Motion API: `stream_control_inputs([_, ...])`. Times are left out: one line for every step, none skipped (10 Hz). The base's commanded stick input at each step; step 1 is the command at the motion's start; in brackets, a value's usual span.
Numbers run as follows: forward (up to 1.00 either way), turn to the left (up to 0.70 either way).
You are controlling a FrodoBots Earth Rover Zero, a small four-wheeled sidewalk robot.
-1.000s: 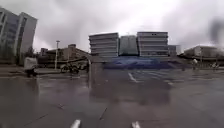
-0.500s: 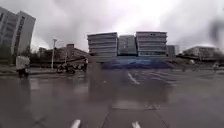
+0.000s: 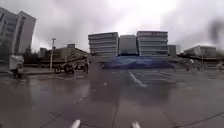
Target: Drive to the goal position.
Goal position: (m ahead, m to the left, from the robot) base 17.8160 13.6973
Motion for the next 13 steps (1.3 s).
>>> stream_control_inputs([1.00,0.00])
stream_control_inputs([1.00,0.00])
stream_control_inputs([1.00,0.00])
stream_control_inputs([1.00,0.00])
stream_control_inputs([1.00,-0.04])
stream_control_inputs([1.00,-0.15])
stream_control_inputs([1.00,-0.35])
stream_control_inputs([1.00,-0.35])
stream_control_inputs([1.00,-0.14])
stream_control_inputs([1.00,0.00])
stream_control_inputs([1.00,0.00])
stream_control_inputs([1.00,0.00])
stream_control_inputs([1.00,0.00])
